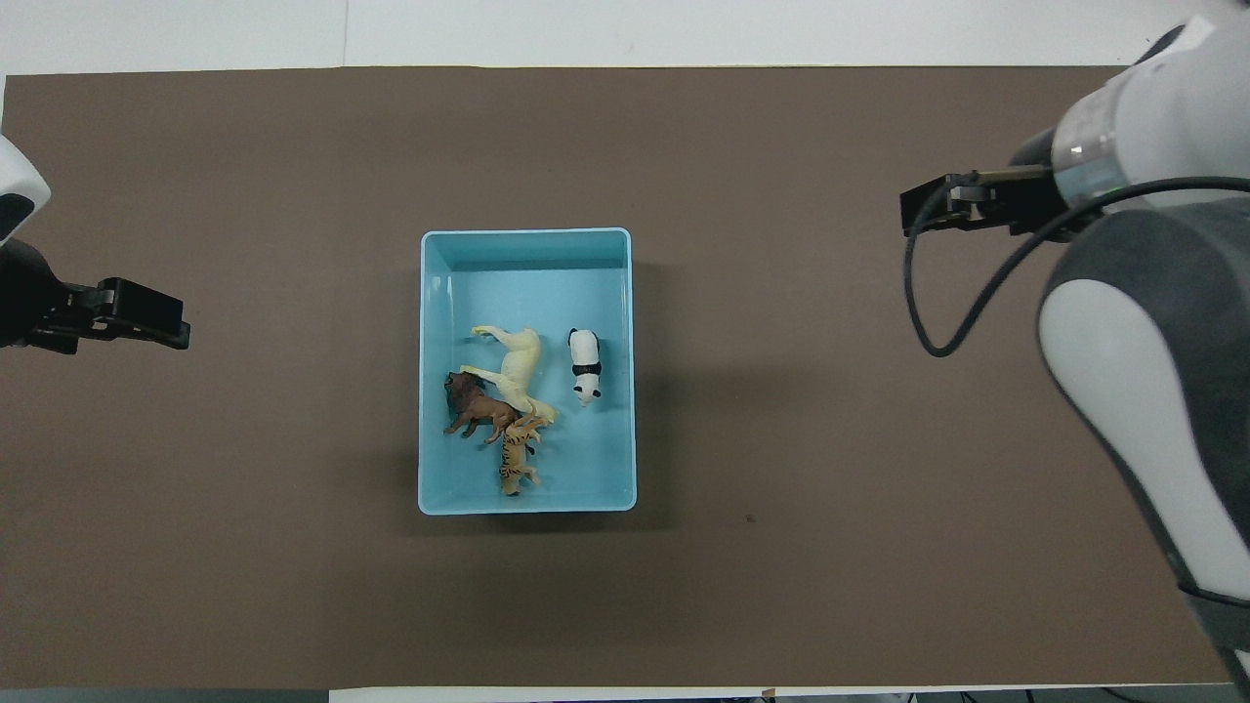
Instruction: Put all toys into storage box
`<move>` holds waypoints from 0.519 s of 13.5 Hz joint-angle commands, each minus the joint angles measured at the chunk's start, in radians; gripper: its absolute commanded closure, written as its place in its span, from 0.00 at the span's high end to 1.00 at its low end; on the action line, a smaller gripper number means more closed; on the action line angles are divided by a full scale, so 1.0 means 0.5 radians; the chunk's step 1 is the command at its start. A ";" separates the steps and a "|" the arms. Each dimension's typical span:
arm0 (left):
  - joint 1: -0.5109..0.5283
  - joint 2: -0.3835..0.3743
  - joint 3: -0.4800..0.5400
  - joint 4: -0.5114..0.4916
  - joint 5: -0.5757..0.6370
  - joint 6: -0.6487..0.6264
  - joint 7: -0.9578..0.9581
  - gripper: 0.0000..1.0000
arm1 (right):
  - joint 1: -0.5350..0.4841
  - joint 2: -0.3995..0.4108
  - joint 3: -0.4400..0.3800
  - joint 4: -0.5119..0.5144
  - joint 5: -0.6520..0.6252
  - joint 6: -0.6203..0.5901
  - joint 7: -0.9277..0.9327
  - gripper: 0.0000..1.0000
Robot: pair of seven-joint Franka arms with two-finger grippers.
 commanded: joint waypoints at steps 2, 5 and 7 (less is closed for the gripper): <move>-0.046 -0.025 0.059 -0.003 0.010 0.038 0.029 1.00 | -0.268 -0.145 0.031 -0.027 -0.011 -0.167 -0.182 1.00; -0.046 -0.031 0.068 0.000 0.016 0.114 0.025 1.00 | -0.413 -0.170 0.031 -0.033 -0.011 -0.350 -0.366 1.00; -0.043 -0.031 0.075 -0.003 0.016 0.169 0.032 1.00 | -0.392 -0.252 0.031 -0.198 -0.011 -0.342 -0.358 1.00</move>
